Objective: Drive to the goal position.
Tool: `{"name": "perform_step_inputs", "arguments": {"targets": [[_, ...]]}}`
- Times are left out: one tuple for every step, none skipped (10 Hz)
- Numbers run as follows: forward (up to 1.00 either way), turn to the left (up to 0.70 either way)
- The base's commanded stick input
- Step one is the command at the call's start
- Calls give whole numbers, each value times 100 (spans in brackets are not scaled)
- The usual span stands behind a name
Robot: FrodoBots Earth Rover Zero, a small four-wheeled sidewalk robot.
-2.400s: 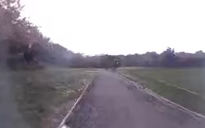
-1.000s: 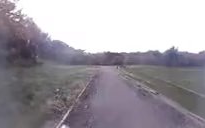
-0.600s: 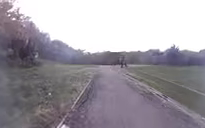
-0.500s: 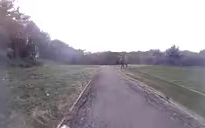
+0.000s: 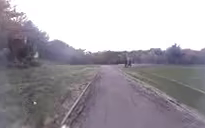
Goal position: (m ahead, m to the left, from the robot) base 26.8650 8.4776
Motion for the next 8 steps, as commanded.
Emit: {"name": "perform_step_inputs", "arguments": {"targets": [[70, -11], [70, -5], [70, 0], [70, 0], [70, 0], [70, 0], [70, 0], [70, 0]]}}
